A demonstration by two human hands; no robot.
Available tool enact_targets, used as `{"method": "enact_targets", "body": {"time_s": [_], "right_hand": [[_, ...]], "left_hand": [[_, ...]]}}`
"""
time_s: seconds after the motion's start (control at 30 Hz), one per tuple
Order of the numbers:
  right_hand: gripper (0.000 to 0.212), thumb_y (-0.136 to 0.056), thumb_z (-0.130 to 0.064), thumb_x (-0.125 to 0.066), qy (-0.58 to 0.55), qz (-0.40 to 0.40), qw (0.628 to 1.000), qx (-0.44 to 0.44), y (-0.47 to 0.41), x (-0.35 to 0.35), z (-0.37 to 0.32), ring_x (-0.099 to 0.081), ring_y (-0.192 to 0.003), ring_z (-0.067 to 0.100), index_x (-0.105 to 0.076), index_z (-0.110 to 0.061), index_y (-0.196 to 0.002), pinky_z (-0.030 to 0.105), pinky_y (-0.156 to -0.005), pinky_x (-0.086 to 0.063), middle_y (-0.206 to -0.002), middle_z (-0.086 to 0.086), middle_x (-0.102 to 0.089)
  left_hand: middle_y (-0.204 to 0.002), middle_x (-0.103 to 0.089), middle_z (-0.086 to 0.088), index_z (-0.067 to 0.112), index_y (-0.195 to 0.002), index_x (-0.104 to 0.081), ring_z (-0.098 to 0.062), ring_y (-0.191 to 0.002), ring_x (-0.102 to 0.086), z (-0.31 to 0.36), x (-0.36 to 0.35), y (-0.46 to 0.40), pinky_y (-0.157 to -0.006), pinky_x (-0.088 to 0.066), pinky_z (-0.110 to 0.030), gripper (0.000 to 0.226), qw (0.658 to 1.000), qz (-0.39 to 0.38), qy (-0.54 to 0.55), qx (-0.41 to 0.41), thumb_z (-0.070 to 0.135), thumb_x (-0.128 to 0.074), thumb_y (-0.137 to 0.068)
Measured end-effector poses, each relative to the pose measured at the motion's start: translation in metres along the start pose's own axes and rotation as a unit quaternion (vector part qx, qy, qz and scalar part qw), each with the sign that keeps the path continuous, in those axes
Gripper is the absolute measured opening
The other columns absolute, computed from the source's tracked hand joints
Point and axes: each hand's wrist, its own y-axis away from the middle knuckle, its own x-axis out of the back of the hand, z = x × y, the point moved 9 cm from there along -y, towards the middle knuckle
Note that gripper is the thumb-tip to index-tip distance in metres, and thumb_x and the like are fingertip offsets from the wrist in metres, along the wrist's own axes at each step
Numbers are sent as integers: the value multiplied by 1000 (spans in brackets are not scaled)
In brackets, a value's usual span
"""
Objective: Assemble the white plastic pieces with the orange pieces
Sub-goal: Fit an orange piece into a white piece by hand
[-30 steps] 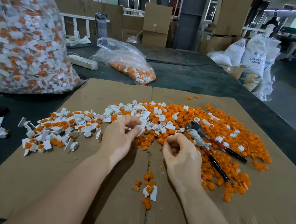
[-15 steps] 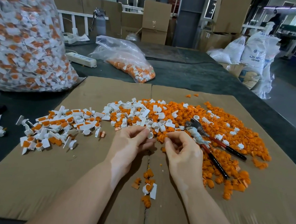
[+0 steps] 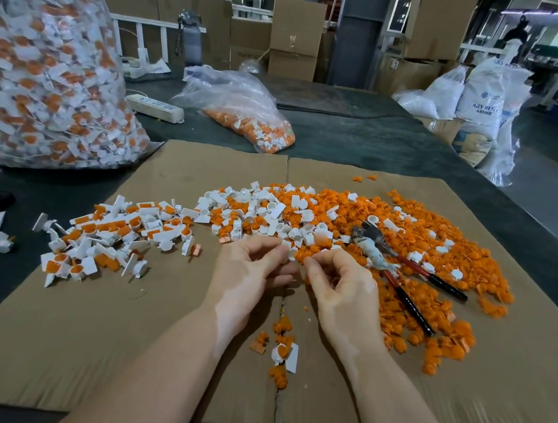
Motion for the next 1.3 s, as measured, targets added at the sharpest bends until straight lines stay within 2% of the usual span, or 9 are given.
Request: {"method": "enact_targets", "body": {"time_s": [0.13,0.3,0.43,0.5,0.63,0.73,0.93,1.07,1.3], "right_hand": [[9,-88,-22,-61,52,12,998,18,2,1,-3,-57,-69,7,-66,-16,-83,25,-63,-49,-72,-7,-62],[14,-84,-15,-67,136,46,987,68,5,4,-17,-48,-62,12,-60,-10,-71,19,-54,-38,-63,-5,-54],[21,-79,-7,-69,160,46,982,87,6,2,-22,-44,-59,11,-54,-9,-64,15,-53,-32,-59,-7,-47],[21,-80,-7,-69,158,41,983,85,7,2,-20,-43,-59,10,-54,-9,-64,15,-53,-32,-59,-7,-47],[11,-85,-17,-67,108,10,992,72,4,0,-16,-51,-67,10,-65,-11,-75,18,-58,-41,-68,-4,-58],[4,-83,-19,-69,59,19,996,65,4,3,-17,-51,-75,4,-65,-17,-84,10,-64,-40,-75,-7,-58],[30,-83,-14,-68,80,2,993,88,4,1,-22,-50,-84,8,-66,-19,-112,12,-75,-39,-82,-14,-53],[24,-85,-14,-66,78,-4,992,95,2,0,-23,-49,-85,10,-69,-17,-109,10,-77,-37,-84,-9,-56],[21,-85,-13,-66,82,-3,992,92,2,0,-20,-50,-86,9,-69,-17,-106,9,-77,-37,-86,-8,-57]], "left_hand": [[-77,-72,-11,9,-96,-66,-22,-73,-72,1,-3,3,-58,-55,-21,10,999,-21,-28,-13,6,-60,-89],[-72,-71,-12,5,-93,-66,-18,-63,-69,5,-4,6,-60,-57,-26,7,991,-27,-120,-46,6,-62,-88],[-74,-68,-5,8,-92,-66,-6,-60,-65,10,-9,9,-56,-49,-12,6,970,-28,-224,-86,8,-61,-89],[-74,-68,-4,10,-92,-66,-5,-59,-65,11,-11,10,-56,-49,-11,6,963,-31,-250,-96,9,-60,-90],[-65,-68,-4,6,-90,-64,-8,-55,-64,9,-7,9,-53,-50,-14,6,982,-28,-177,-64,6,-58,-90],[-67,-69,-7,4,-92,-65,-10,-56,-65,9,-2,8,-54,-51,-17,7,988,-18,-143,-51,7,-58,-90],[-69,-69,-9,4,-98,-64,-11,-57,-65,6,-2,7,-53,-50,-16,10,991,-21,-125,-32,6,-58,-91],[-77,-70,-15,4,-101,-65,-12,-60,-65,7,-3,7,-56,-51,-16,12,989,-26,-143,-41,7,-58,-91],[-72,-68,-14,2,-99,-64,-13,-59,-64,4,-4,8,-56,-51,-19,11,991,-34,-123,-27,5,-59,-90]]}}
